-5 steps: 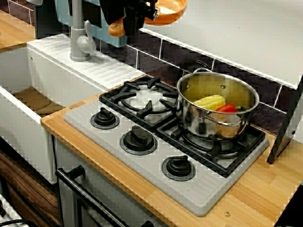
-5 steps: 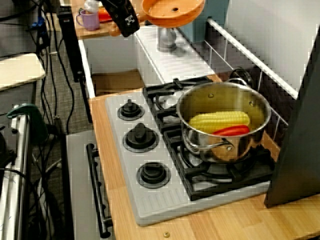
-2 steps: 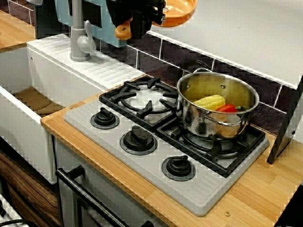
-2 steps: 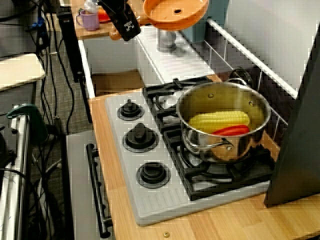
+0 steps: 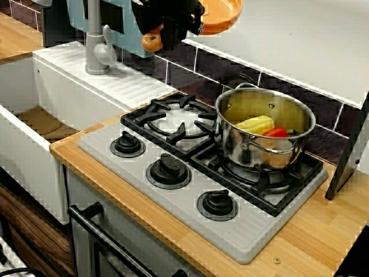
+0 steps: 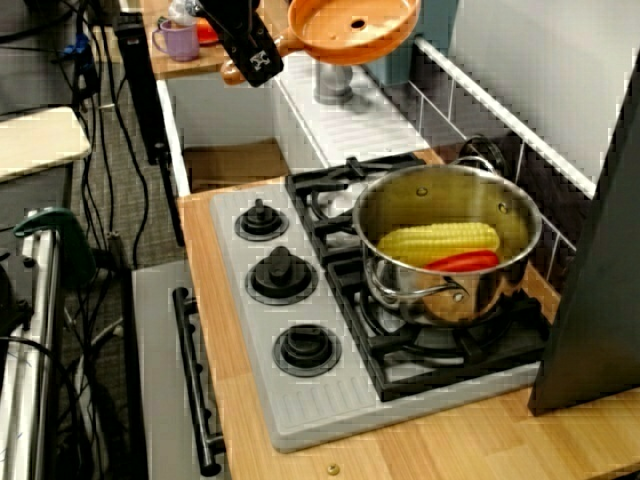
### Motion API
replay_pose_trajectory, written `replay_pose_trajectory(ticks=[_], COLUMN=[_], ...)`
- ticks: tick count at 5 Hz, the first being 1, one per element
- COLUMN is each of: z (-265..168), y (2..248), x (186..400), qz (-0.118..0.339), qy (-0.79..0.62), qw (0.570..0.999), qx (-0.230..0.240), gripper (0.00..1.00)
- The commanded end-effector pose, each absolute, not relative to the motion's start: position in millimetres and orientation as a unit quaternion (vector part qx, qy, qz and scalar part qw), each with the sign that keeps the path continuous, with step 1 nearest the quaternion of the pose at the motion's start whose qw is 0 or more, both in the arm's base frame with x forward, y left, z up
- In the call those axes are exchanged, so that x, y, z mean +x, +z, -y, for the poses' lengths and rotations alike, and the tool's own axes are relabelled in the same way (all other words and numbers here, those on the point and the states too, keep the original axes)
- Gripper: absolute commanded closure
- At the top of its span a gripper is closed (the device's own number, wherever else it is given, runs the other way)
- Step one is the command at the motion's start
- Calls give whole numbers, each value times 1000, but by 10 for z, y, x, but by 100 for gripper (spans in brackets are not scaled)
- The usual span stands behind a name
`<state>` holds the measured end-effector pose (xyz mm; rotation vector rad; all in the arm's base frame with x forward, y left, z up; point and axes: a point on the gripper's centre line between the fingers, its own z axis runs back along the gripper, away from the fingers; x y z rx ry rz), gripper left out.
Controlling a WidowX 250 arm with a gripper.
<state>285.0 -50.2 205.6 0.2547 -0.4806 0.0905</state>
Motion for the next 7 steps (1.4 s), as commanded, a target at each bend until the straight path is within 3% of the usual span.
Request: replay_pose_trajectory(ticks=[1,2,7], z=[582,616,576], y=[2070,2041,2031], x=[2860,2867,2895], qz=[276,284,273], qy=[44,41,42], qw=[945,940,944], qx=[168,186,181], gripper=[100,100,100])
